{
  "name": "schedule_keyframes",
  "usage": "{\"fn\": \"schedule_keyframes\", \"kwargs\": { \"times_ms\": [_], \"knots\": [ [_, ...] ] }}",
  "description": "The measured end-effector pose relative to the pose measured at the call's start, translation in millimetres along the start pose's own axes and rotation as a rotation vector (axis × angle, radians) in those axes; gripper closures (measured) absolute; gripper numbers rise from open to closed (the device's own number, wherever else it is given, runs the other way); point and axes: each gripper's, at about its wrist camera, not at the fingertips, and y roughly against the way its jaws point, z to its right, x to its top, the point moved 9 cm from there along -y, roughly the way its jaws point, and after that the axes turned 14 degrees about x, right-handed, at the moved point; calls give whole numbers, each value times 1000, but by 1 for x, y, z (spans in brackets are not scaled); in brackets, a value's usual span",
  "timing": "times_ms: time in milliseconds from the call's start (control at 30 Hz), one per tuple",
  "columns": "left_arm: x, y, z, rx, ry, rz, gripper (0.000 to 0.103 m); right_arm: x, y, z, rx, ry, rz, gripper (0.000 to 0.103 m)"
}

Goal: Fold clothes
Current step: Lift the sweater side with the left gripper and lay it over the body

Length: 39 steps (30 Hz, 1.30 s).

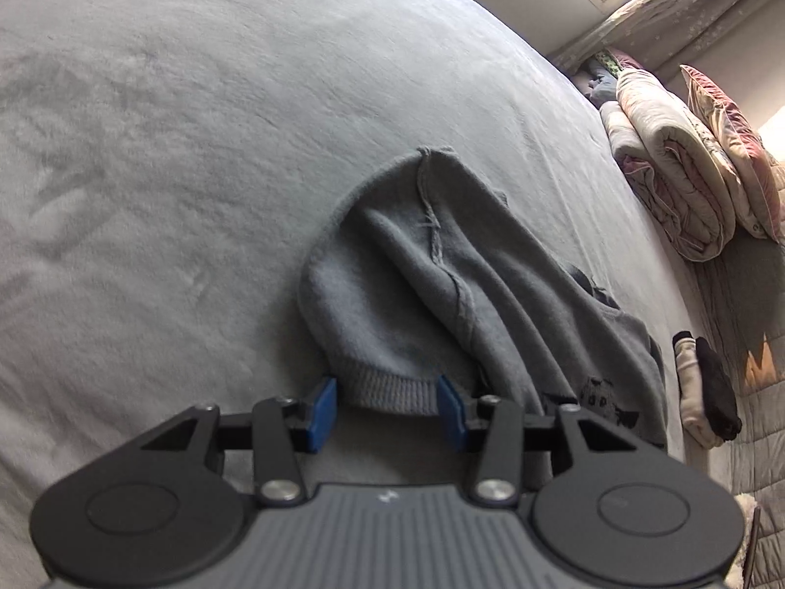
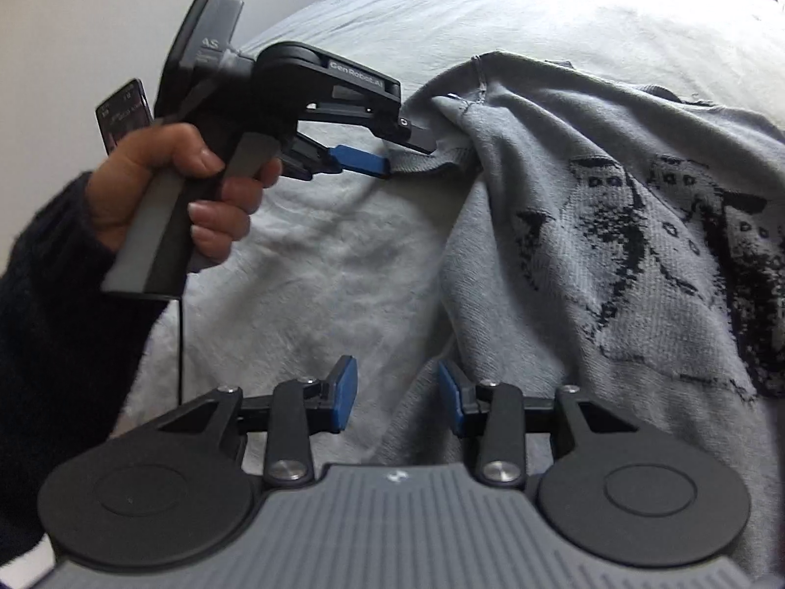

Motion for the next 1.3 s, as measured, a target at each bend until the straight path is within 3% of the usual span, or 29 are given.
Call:
{"fn": "schedule_keyframes", "kwargs": {
  "times_ms": [133, 300, 633, 867, 967, 1033, 1067, 1100, 1200, 1300],
  "knots": [
    [-22, -1, 13, -40, -31, -26, 59, -14, -16, 7, -53, 17, -52, 61],
    [-36, 0, 18, -85, -13, -47, 59, -20, -19, 14, -143, 115, -57, 97],
    [-65, 11, 11, -225, 133, -170, 53, 4, 51, 2, 158, -73, 92, 97],
    [-80, 15, 18, -470, 364, -232, 54, 15, 72, -30, 295, -108, 115, 95],
    [-85, 14, 16, -471, 396, -231, 59, 18, 75, -37, 352, -125, 126, 95],
    [-86, 18, 16, -473, 402, -221, 75, 21, 77, -41, 375, -132, 130, 94],
    [-86, 20, 15, -472, 403, -213, 91, 22, 77, -43, 376, -131, 128, 94],
    [-84, 25, 13, -459, 393, -191, 97, 21, 77, -44, 374, -128, 125, 94],
    [-74, 44, 7, -361, 310, -110, 97, 19, 70, -47, 371, -123, 105, 94],
    [-65, 58, 0, -209, 191, -42, 98, 17, 54, -52, 383, -121, 80, 94]
  ]
}}
